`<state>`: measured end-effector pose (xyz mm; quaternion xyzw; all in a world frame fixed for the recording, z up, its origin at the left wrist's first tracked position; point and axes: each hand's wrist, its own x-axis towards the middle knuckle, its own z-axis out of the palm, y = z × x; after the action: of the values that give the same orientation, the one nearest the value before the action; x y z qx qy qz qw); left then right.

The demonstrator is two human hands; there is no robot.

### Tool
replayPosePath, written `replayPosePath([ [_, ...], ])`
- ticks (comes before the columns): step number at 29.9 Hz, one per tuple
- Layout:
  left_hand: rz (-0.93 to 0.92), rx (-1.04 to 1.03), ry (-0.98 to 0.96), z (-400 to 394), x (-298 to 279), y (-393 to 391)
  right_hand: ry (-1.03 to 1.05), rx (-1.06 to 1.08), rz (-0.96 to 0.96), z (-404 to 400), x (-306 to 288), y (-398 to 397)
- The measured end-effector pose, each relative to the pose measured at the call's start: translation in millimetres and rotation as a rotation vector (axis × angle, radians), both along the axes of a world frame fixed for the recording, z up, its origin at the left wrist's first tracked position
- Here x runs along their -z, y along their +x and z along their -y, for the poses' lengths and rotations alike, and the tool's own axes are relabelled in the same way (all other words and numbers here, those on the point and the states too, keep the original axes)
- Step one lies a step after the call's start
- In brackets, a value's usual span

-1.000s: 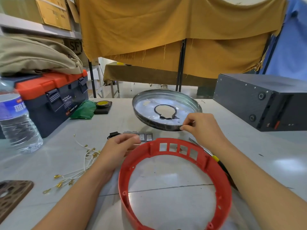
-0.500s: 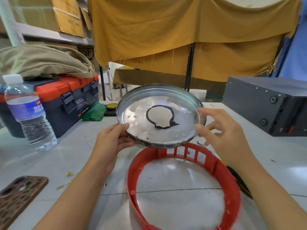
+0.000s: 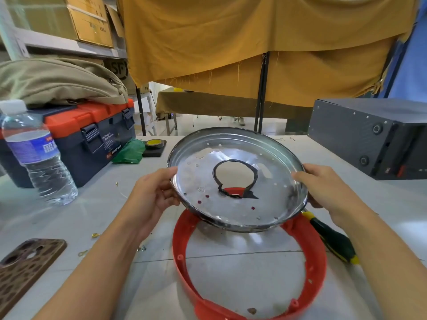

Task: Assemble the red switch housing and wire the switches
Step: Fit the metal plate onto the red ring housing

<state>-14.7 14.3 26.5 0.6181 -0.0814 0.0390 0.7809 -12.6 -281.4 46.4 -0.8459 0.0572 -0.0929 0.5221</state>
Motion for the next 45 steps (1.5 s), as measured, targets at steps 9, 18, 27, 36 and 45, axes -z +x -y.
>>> replayPosePath([
  [9,-0.132,0.048,0.688,-14,2,-7,0.159,0.069,0.02,1,0,-1],
  [18,-0.203,0.209,1.064,-6,2,-13,0.259,0.037,0.043,-2,0,-3],
  [27,-0.235,-0.014,0.586,-10,-3,-9,0.24,0.032,0.048,-4,-3,-6],
  [36,-0.089,-0.262,0.127,-8,-6,-5,0.189,0.056,0.144,-11,-8,-13],
  [45,-0.069,-0.186,-0.135,1,-13,-14,0.041,-0.015,0.236,-18,-4,-14],
])
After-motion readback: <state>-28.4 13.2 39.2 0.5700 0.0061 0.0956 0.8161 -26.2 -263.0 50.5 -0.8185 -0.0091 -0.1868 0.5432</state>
